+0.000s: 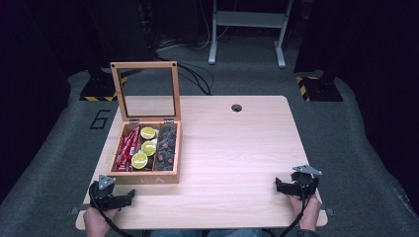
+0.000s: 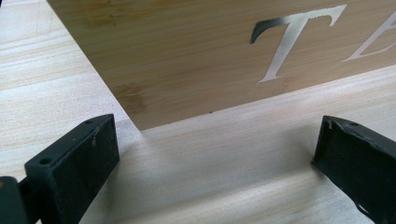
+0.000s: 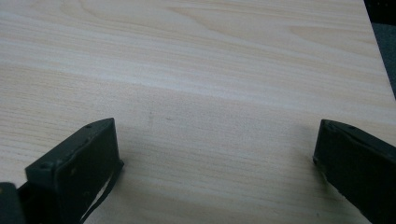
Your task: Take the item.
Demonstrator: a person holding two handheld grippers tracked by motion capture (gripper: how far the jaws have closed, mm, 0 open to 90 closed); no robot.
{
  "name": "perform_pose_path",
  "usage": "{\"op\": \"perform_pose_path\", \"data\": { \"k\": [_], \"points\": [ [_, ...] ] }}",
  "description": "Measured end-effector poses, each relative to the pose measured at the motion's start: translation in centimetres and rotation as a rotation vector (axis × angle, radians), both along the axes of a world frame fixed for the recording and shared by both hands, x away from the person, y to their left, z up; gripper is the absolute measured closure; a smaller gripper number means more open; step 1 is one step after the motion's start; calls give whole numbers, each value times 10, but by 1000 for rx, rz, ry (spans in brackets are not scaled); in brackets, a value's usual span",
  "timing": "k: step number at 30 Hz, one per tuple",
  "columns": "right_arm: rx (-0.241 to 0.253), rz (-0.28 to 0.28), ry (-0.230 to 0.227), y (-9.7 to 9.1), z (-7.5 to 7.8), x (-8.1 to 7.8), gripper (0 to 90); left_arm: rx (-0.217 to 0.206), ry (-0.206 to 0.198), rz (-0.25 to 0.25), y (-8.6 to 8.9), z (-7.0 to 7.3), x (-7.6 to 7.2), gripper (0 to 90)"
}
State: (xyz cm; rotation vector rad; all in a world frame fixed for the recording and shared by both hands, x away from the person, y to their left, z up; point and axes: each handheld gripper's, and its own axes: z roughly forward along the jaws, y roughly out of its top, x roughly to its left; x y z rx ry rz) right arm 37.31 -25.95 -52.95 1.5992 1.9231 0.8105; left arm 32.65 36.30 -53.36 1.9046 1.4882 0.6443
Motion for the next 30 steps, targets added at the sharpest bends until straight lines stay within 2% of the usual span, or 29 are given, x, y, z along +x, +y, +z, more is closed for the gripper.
{"op": "perform_pose_path", "data": {
  "k": [8,14,22,23,30],
  "points": [
    [-4,9,0,0,0,1,0,8,6,-6,0,1,-1,0],
    [12,4,5,1,1,1,0,6,1,-13,-2,0,-2,0],
    [2,4,5,1,1,1,0,22,-3,-36,-5,1,-5,0],
    [3,2,6,1,0,2,0,17,-13,-33,-5,2,-5,0],
    [3,11,10,-1,0,2,0,15,-38,-35,-4,15,-12,0]
  ]
}}
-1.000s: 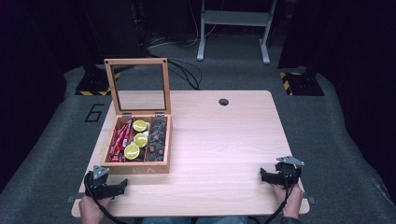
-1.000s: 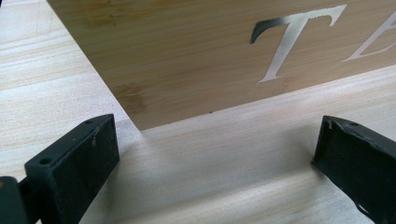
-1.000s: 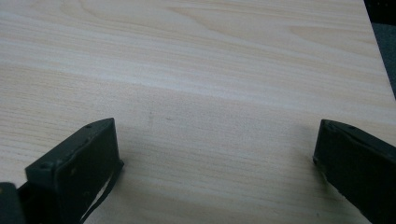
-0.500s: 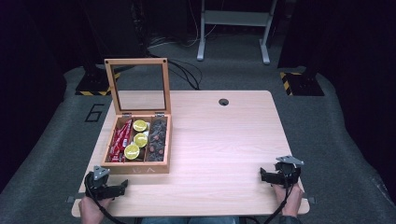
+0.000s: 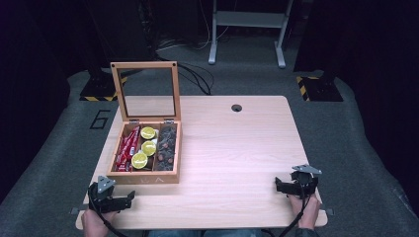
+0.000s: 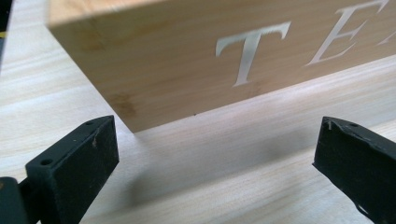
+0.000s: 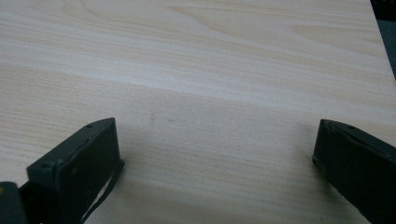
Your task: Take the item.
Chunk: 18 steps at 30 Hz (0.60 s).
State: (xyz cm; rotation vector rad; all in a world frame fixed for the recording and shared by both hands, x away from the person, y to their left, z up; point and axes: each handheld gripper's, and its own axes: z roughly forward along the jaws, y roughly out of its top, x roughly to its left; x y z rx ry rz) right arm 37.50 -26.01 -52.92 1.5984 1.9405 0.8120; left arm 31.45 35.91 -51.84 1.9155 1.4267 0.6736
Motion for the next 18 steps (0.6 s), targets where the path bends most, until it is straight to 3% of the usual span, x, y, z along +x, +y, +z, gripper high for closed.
{"op": "perform_pose_path", "data": {
  "k": [7,8,18],
  "points": [
    [2,-2,-3,0,0,0,0,-2,-11,-10,1,16,-5,0],
    [1,-3,-4,0,0,0,1,-6,-32,-10,1,21,-6,0],
    [5,-11,1,1,0,-1,3,-13,-76,-38,-4,45,-6,0]
  ]
}}
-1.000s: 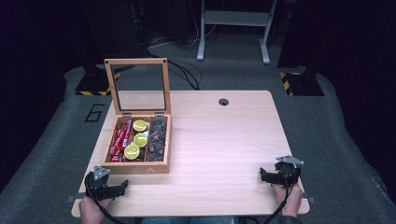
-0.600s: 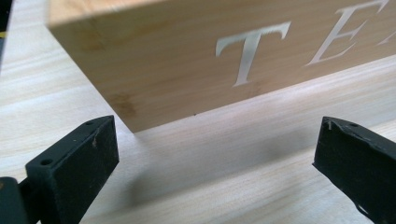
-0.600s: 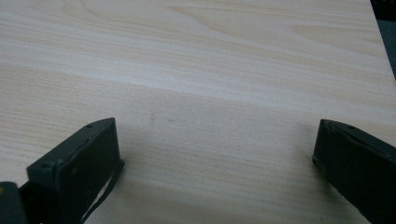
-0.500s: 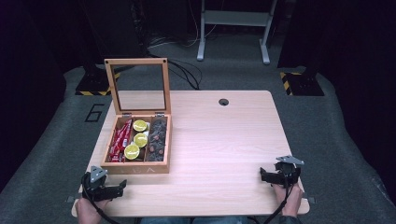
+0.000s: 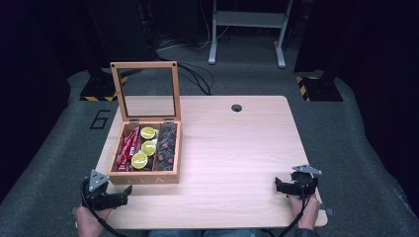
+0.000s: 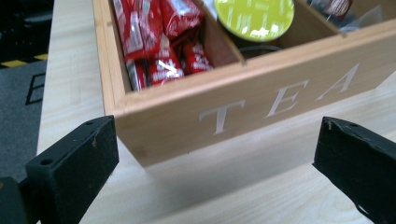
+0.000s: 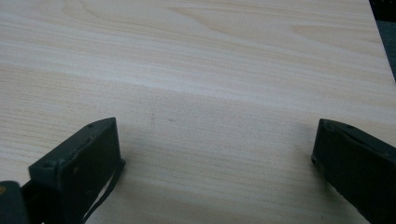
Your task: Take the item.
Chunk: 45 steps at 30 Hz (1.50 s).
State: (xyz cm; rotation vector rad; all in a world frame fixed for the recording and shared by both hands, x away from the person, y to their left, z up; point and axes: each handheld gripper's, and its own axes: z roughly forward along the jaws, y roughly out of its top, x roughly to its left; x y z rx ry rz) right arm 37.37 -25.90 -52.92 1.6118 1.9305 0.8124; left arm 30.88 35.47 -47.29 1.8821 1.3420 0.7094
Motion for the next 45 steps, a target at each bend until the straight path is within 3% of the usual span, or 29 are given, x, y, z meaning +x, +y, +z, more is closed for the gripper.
{"op": "perform_pose_path", "data": {
  "k": [5,18,24,33,39,43,45],
  "points": [
    [2,1,-4,0,0,0,3,12,-23,-18,-7,10,7,0],
    [2,4,-8,0,0,0,6,31,-35,-63,-26,23,33,0],
    [2,5,-7,0,0,0,6,31,-44,-72,-34,25,45,0],
    [4,2,-8,0,0,0,6,46,-18,-87,-42,22,63,0],
    [-1,2,-13,1,0,0,9,58,-8,-70,-46,18,70,5],
    [-5,5,-18,1,-1,0,9,60,1,-83,-46,18,72,138],
    [-1,1,-13,1,0,-1,9,69,3,-83,-47,17,73,153]
  ]
}}
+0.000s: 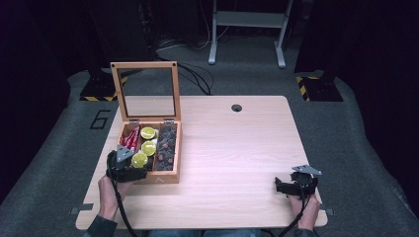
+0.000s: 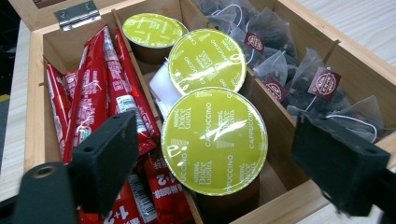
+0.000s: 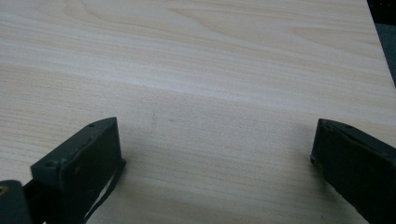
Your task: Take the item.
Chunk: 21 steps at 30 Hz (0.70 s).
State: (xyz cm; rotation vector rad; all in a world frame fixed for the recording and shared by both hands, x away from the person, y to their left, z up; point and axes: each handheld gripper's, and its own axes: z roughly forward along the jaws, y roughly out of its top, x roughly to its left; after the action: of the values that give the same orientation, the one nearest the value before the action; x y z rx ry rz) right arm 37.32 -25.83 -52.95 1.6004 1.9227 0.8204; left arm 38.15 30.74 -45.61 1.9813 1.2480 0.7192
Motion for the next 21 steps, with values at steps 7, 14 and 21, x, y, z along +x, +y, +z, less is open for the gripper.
{"op": "perform_pose_path", "data": {
  "k": [7,14,21],
  "points": [
    [0,0,1,0,0,0,9,17,4,-5,-2,-2,0,209],
    [3,-2,3,0,0,0,9,38,-9,5,-3,-4,0,296],
    [6,-1,4,0,0,0,9,55,-11,2,-4,-6,-2,375]
  ]
}}
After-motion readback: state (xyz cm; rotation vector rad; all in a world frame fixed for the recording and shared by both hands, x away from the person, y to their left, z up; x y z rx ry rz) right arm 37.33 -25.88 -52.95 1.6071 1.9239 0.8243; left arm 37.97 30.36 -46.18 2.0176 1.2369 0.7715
